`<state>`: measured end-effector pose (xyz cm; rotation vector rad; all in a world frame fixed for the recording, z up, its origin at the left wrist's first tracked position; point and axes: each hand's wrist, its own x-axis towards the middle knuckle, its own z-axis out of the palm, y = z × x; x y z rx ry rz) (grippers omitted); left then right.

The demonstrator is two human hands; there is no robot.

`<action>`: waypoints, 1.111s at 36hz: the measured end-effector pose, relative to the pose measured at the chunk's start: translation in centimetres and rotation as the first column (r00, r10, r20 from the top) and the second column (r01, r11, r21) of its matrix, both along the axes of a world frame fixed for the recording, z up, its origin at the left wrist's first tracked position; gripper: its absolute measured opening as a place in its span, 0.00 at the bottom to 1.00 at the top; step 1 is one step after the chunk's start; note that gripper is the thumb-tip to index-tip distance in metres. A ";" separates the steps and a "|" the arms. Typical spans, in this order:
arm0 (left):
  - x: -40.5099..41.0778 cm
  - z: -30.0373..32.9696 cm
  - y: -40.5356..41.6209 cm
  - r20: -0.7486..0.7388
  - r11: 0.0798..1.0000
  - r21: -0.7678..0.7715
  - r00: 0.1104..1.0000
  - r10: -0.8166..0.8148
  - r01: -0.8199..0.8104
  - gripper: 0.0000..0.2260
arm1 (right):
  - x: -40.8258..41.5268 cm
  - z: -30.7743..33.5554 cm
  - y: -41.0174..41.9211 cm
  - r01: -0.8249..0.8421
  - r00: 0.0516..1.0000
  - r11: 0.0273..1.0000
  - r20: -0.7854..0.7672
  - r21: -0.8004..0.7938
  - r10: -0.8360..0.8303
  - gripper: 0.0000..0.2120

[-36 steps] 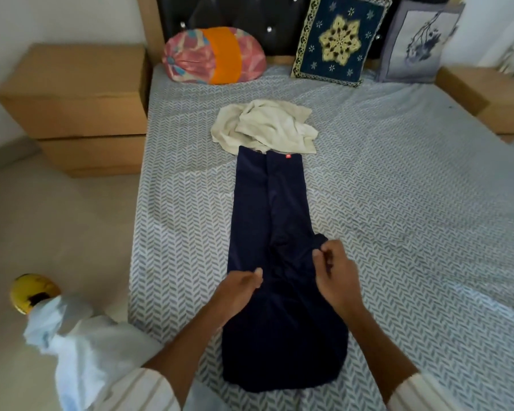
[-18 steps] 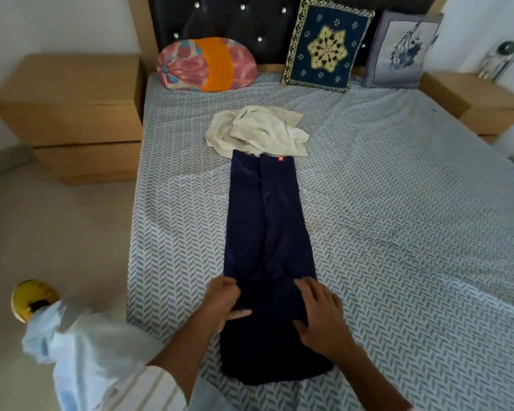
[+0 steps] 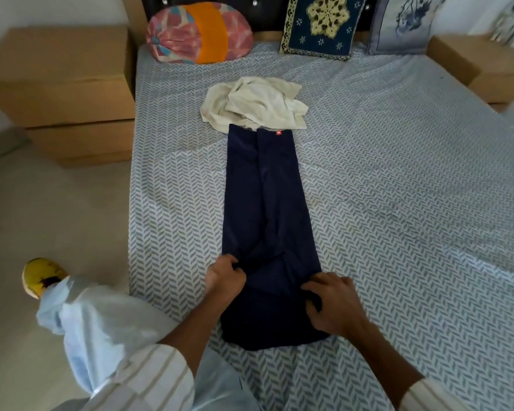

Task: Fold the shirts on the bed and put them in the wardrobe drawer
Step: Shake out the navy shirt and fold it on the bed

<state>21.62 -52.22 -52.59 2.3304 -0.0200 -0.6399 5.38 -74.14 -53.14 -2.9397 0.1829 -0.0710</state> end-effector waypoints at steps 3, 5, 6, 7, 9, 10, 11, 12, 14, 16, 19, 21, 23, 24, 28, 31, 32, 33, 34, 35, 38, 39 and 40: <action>-0.3 0.2 0.3 0.062 1.000 0.005 0.998 0.019 -0.019 0.06 | 1.8 0.4 1.2 0.050 0.991 0.998 0.120 0.028 -0.053 0.15; -0.6 0.6 0.5 0.065 1.000 -0.012 0.998 0.025 -0.024 0.07 | 3.6 0.5 2.1 0.044 0.981 0.994 0.186 0.097 -0.061 0.13; -0.8 0.6 0.6 0.051 0.999 -0.025 0.998 0.029 -0.028 0.08 | 4.7 0.6 2.5 0.053 0.983 0.989 0.168 0.141 -0.077 0.13; -0.9 0.6 0.7 0.035 0.998 -0.046 0.999 0.036 -0.034 0.08 | 5.8 0.9 2.9 0.079 0.989 0.980 0.110 0.182 -0.100 0.15; -1.0 0.8 0.7 -0.007 0.995 -0.086 0.998 0.057 -0.057 0.10 | 8.1 1.7 3.4 0.173 0.985 0.950 -0.066 0.259 -0.161 0.23; -1.0 1.0 0.7 -0.028 0.992 -0.103 0.997 0.074 -0.077 0.11 | 9.2 2.2 3.7 0.240 0.968 0.924 -0.148 0.297 -0.204 0.26; -1.1 1.3 0.6 -0.054 0.989 -0.114 0.995 0.088 -0.093 0.11 | 10.2 2.4 3.8 0.318 0.941 0.883 -0.228 0.346 -0.249 0.28; -1.2 1.6 0.6 -0.076 0.986 -0.123 0.992 0.100 -0.109 0.10 | 11.2 2.5 3.9 0.396 0.909 0.825 -0.298 0.403 -0.290 0.29; -1.4 1.8 0.6 -0.103 0.980 -0.152 0.989 0.111 -0.126 0.08 | 12.6 2.4 3.9 0.519 0.852 0.677 -0.382 0.522 -0.358 0.32; -1.4 1.9 0.7 -0.128 0.980 -0.160 0.987 0.102 -0.122 0.06 | 13.6 1.8 3.7 0.548 0.836 0.570 -0.379 0.613 -0.397 0.28; -1.1 1.8 0.8 -0.133 0.993 -0.098 0.990 0.049 -0.062 0.05 | 14.7 2.0 3.9 0.505 0.844 0.397 -0.343 0.766 -0.413 0.22; -0.9 0.9 0.9 -0.099 0.999 -0.029 0.995 0.011 -0.013 0.10 | 15.2 2.3 4.0 0.454 0.860 0.277 -0.336 0.847 -0.383 0.27; -0.9 0.3 0.9 -0.075 1.000 0.027 0.997 -0.003 0.005 0.12 | 15.5 2.3 4.0 0.412 0.878 0.207 -0.326 0.887 -0.351 0.33; -1.1 0.7 0.9 -0.061 0.999 0.051 0.998 -0.010 0.013 0.11 | 15.6 2.1 4.0 0.400 0.882 0.176 -0.326 0.899 -0.339 0.35; -2.0 1.6 0.4 0.012 0.994 0.099 0.999 -0.052 0.051 0.11 | 15.7 1.5 4.1 0.368 0.886 0.061 -0.330 0.928 -0.325 0.37; -2.2 1.1 0.2 0.023 0.995 0.094 1.000 -0.021 0.019 0.10 | 15.7 1.1 4.3 0.380 0.887 0.151 -0.314 0.912 -0.338 0.34; -2.2 1.1 0.1 0.017 0.997 0.081 1.000 0.011 -0.012 0.10 | 15.7 1.1 4.5 0.372 0.889 0.186 -0.291 0.909 -0.354 0.33; -2.2 1.2 -0.1 -0.008 0.998 0.037 0.998 0.059 -0.059 0.10 | 15.6 1.1 4.7 0.350 0.889 0.214 -0.252 0.912 -0.381 0.31; -2.2 1.5 -0.2 -0.057 0.991 -0.029 0.990 0.130 -0.131 0.10 | 15.5 1.3 4.9 0.316 0.889 0.238 -0.199 0.918 -0.413 0.28; -2.2 1.8 -0.4 -0.129 0.969 -0.100 0.969 0.212 -0.225 0.10 | 15.5 1.4 5.1 0.280 0.887 0.273 -0.140 0.920 -0.439 0.26; -1.8 2.2 -0.6 -0.345 0.846 -0.168 0.834 0.431 -0.507 0.11 | 15.7 1.4 5.8 0.204 0.899 0.450 0.016 0.869 -0.438 0.21; -1.7 2.1 -0.6 -0.392 0.808 -0.176 0.792 0.467 -0.563 0.11 | 15.8 1.1 6.0 0.177 0.916 0.529 0.059 0.830 -0.398 0.19; -1.7 2.0 -0.5 -0.419 0.783 -0.180 0.767 0.486 -0.595 0.11 | 16.0 0.8 6.1 0.147 0.939 0.615 0.087 0.775 -0.334 0.17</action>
